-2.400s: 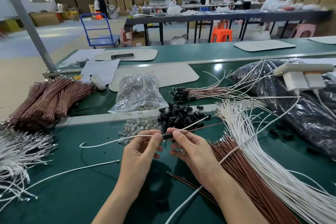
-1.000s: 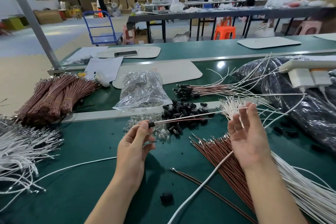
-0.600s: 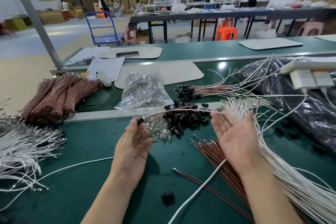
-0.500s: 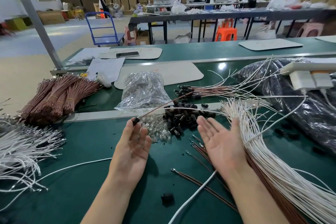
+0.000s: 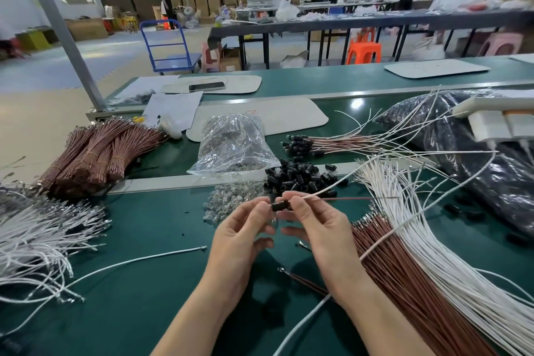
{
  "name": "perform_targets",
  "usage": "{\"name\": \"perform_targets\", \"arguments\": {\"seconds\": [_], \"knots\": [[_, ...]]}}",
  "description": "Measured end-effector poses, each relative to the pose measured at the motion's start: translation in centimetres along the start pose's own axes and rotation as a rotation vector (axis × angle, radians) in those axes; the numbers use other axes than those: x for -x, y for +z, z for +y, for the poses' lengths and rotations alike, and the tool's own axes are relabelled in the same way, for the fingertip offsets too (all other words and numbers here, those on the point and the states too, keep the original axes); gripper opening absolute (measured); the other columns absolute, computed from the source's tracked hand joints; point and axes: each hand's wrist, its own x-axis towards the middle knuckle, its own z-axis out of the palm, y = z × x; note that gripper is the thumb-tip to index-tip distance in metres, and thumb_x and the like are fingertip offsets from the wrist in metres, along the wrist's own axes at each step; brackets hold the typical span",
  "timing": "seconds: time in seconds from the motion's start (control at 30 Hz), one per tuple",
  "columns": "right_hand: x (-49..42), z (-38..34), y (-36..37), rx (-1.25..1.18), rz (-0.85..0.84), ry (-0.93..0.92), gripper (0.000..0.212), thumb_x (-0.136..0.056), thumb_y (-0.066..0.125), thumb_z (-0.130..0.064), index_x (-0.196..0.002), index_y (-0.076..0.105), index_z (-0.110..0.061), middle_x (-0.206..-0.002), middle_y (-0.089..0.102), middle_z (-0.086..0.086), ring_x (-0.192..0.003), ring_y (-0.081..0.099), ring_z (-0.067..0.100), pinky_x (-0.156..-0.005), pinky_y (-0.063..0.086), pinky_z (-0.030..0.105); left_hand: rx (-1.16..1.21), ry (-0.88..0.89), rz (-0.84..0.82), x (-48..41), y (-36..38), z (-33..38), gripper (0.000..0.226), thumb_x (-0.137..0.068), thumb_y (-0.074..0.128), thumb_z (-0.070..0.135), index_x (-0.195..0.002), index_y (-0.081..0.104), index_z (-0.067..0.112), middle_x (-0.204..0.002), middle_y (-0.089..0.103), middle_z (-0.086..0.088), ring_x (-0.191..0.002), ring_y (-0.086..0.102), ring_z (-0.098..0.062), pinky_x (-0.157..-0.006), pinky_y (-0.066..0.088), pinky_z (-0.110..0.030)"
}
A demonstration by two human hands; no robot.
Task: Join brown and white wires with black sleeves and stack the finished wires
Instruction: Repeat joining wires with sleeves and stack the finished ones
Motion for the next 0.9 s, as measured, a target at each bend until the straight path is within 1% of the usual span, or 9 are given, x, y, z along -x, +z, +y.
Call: {"name": "perform_targets", "arguments": {"seconds": [0.13, 0.27, 0.37, 0.47, 0.57, 0.63, 0.73, 0.83, 0.9], "knots": [[-0.3, -0.5, -0.6, -0.027, 0.113, -0.008, 0.022, -0.084, 0.068, -0.032, -0.096, 0.08, -0.019, -0.096, 0.078, 0.006, -0.085, 0.075, 0.018, -0.068, 0.059, 0.023, -0.009, 0.009, 0.043, -0.2, -0.1, 0.0, 0.016, -0.07, 0.079, 0.034, -0.082, 0.081, 0.024, -0.083, 0.072, -0.005, -0.065, 0.063, -0.01, -0.056, 0.054, -0.023], [-0.6, -0.5, -0.9, -0.07, 0.141, 0.023, 0.021, -0.083, 0.069, -0.032, -0.094, 0.081, -0.019, -0.096, 0.078, 0.009, -0.084, 0.074, 0.017, -0.069, 0.058, 0.021, -0.103, 0.014, 0.016, -0.1, 0.1, -0.2, 0.021, -0.072, 0.077, 0.034, -0.086, 0.081, 0.019, -0.085, 0.073, -0.007, -0.068, 0.065, -0.011, -0.062, 0.056, -0.022], [-0.6, -0.4, -1.0, -0.104, 0.118, 0.044, 0.024, -0.084, 0.068, -0.033, -0.098, 0.08, -0.018, -0.099, 0.077, 0.011, -0.086, 0.074, 0.018, -0.071, 0.058, 0.021, -0.172, 0.028, -0.003, -0.2, 0.0, -0.5, 0.017, -0.078, 0.075, 0.026, -0.09, 0.081, 0.017, -0.082, 0.072, -0.005, -0.07, 0.064, -0.01, -0.066, 0.056, -0.022], [-0.4, 0.0, -0.9, -0.091, 0.022, 0.091, 0.027, -0.085, 0.067, -0.037, -0.102, 0.079, -0.02, -0.103, 0.077, 0.01, -0.091, 0.074, 0.019, -0.074, 0.057, 0.023, -0.223, 0.064, -0.011, -0.1, -0.1, -0.7, 0.009, -0.088, 0.073, 0.015, -0.093, 0.08, 0.016, -0.082, 0.074, -0.005, -0.071, 0.064, -0.01, -0.068, 0.056, -0.021], [-0.3, 0.3, -0.7, -0.034, -0.047, 0.134, 0.028, -0.086, 0.065, -0.04, -0.102, 0.079, -0.023, -0.103, 0.077, 0.008, -0.093, 0.075, 0.02, -0.074, 0.057, 0.022, -0.326, 0.141, -0.032, 0.2, -0.1, -0.8, 0.014, -0.094, 0.068, 0.008, -0.099, 0.078, 0.016, -0.089, 0.077, -0.007, -0.073, 0.066, -0.01, -0.069, 0.055, -0.02], [-0.2, 0.4, -0.6, -0.039, -0.068, 0.147, 0.03, -0.084, 0.067, -0.04, -0.103, 0.079, -0.02, -0.102, 0.077, 0.009, -0.093, 0.075, 0.02, -0.074, 0.058, 0.024, -0.353, 0.184, -0.017, 0.3, 0.1, -0.9, 0.012, -0.094, 0.068, 0.008, -0.099, 0.076, 0.015, -0.088, 0.077, -0.005, -0.073, 0.067, -0.01, -0.069, 0.055, -0.02], [-0.2, 0.4, -0.7, -0.003, -0.143, 0.129, 0.027, -0.082, 0.075, -0.028, -0.106, 0.075, -0.019, -0.099, 0.077, 0.008, -0.093, 0.074, 0.021, -0.081, 0.06, 0.03, -0.357, 0.218, 0.012, 0.3, 0.3, -1.0, 0.009, -0.094, 0.069, 0.006, -0.098, 0.073, 0.013, -0.083, 0.077, -0.003, -0.07, 0.068, -0.008, -0.068, 0.054, -0.018], [-0.3, 0.5, -0.8, 0.046, -0.118, 0.094, 0.016, -0.088, 0.074, -0.013, -0.102, 0.075, -0.018, -0.093, 0.077, 0.007, -0.09, 0.074, 0.021, -0.078, 0.059, 0.027, -0.344, 0.205, 0.0, 0.4, 0.3, -0.9, 0.009, -0.095, 0.067, 0.008, -0.102, 0.071, 0.013, -0.086, 0.077, -0.006, -0.073, 0.071, -0.012, -0.069, 0.054, -0.019], [-0.3, 0.5, -0.8, 0.022, -0.093, 0.091, 0.014, -0.09, 0.072, -0.009, -0.098, 0.075, -0.02, -0.09, 0.076, 0.008, -0.086, 0.075, 0.022, -0.076, 0.059, 0.026, -0.32, 0.182, -0.018, 0.4, 0.2, -0.9, 0.011, -0.096, 0.066, 0.009, -0.106, 0.069, 0.011, -0.089, 0.077, -0.009, -0.077, 0.072, -0.016, -0.07, 0.056, -0.022]]}}
